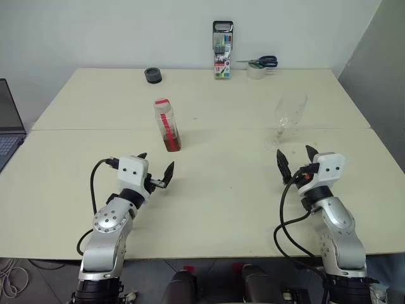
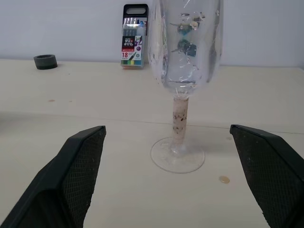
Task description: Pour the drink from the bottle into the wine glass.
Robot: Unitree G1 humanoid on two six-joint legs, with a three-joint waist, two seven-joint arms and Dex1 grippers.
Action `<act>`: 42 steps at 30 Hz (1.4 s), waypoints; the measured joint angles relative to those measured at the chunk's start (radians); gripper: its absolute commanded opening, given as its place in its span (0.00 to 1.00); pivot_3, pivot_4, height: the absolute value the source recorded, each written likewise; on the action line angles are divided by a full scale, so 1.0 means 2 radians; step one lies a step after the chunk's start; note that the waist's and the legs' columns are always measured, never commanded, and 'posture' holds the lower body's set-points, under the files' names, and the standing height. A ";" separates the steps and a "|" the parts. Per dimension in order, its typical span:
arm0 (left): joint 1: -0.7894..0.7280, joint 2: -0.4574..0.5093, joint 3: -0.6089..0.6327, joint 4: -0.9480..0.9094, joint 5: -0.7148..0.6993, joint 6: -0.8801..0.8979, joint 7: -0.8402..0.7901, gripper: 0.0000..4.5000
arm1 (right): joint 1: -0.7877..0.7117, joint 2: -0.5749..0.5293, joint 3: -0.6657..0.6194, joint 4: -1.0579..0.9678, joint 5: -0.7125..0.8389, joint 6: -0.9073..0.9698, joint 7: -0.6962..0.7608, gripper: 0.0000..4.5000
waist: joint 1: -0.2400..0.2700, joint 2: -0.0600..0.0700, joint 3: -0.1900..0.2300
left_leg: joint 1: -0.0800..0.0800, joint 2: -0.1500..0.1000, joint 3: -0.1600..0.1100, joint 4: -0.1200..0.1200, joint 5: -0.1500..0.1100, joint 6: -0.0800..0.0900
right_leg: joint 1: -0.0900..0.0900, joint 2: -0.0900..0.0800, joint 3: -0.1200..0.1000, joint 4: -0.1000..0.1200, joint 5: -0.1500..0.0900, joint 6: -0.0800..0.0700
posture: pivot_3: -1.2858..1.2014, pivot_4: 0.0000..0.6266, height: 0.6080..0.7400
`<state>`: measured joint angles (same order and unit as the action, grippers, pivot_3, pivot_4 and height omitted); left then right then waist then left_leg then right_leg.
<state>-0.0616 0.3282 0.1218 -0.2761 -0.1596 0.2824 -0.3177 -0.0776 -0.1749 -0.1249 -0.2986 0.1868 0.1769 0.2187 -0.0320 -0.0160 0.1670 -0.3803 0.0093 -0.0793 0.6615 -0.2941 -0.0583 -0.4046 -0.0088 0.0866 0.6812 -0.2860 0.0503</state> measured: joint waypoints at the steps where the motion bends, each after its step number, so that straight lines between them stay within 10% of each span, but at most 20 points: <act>1: -0.001 0.000 0.000 0.000 0.000 0.000 0.000 1.00 | -0.002 0.000 0.000 0.000 0.001 0.001 0.000 1.00 | 0.000 0.000 0.000 | 0.000 0.000 0.000 0.000 0.000 0.000 | 0.000 0.000 0.000 0.000 0.000 0.000 | 0.52 0.24 1.00; 42: -0.009 -0.001 0.000 -0.002 0.003 0.010 0.023 1.00 | -0.007 -0.001 0.005 0.000 0.001 0.004 0.005 1.00 | 0.000 0.000 0.000 | 0.000 0.000 0.000 0.000 0.000 0.000 | 0.000 0.000 0.000 0.000 0.000 0.000 | 0.52 0.24 1.00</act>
<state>-0.0805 0.3261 0.1208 -0.2798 -0.1530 0.3031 -0.2727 -0.0925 -0.1762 -0.1159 -0.2984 0.1888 0.1840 0.2287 -0.0321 -0.0160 0.1670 -0.3805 0.0087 -0.0798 0.6615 -0.2941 -0.0583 -0.4045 -0.0089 0.0862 0.6812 -0.2860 0.0503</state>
